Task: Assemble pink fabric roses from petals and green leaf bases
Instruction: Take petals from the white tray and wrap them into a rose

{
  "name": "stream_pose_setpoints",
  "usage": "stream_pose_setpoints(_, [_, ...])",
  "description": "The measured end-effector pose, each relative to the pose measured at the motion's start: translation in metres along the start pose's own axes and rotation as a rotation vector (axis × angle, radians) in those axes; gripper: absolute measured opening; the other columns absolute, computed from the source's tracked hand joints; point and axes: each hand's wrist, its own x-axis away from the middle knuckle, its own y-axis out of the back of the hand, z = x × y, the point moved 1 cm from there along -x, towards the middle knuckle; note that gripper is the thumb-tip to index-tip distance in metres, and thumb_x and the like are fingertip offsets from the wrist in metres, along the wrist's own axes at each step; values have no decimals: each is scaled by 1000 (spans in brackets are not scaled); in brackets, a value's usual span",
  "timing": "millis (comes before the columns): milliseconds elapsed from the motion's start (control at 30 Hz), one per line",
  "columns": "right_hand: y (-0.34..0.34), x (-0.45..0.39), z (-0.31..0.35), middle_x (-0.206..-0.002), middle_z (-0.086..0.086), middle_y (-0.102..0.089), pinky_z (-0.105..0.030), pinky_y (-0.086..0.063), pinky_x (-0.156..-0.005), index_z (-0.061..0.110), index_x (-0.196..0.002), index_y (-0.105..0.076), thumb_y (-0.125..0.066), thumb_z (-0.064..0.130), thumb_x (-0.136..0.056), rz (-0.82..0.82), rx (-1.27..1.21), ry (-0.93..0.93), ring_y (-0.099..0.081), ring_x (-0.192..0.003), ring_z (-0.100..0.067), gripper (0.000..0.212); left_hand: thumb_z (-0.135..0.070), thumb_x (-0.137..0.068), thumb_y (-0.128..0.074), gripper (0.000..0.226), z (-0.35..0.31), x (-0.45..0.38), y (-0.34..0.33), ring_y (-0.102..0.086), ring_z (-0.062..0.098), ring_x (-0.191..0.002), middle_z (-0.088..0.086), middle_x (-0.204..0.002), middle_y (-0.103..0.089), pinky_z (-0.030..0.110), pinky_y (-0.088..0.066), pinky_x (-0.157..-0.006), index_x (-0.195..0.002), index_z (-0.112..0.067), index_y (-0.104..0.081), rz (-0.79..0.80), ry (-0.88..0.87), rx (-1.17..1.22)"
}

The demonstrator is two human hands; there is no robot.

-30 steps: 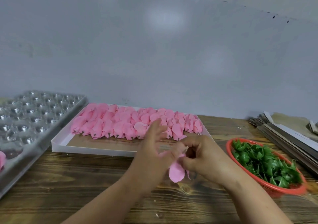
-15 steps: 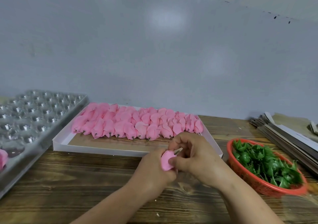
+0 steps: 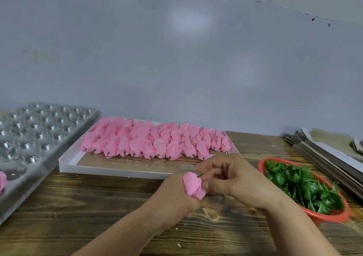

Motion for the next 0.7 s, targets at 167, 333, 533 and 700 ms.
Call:
stream_pose_setpoints(167, [-2,-4,-6,-73,-27,-63,-26,-47,-56,-2,-89,-66,-65,-9,-78,-1,-18,0,-56,-62,-24,13,-3,-75,-74,18,2,-1,1,-54,1,-52,-8,-65,-60,18,-47,-53,-80,-15,-62,33,-1,72])
stream_pose_setpoints(333, [-10,-9,-12,-75,-22,-65,-32,-47,-65,7,-83,-65,-65,-10,-77,-40,3,14,-57,-66,-21,18,-8,-76,-78,16,4,-1,3,-55,-4,-50,-12,-60,-65,14,-44,-51,-73,-18,-66,66,14,118])
stream_pose_setpoints(533, [-13,-10,-9,-75,7,-55,-23,-42,-63,19,-85,-66,-74,7,-74,-108,312,66,-46,-63,-1,18,-4,-70,-66,10,8,-4,7,-53,9,-50,4,-66,-57,21,-44,-53,-73,-12,-60,-5,119,7])
stream_pose_setpoints(700, [-6,1,6,-92,22,-55,-16,-45,-69,45,-101,-62,-75,6,-73,52,353,151,-55,-73,-6,50,6,-72,-59,25,9,-4,5,-51,8,-53,-1,-64,-52,21,-47,-53,-63,-17,-56,118,121,-77])
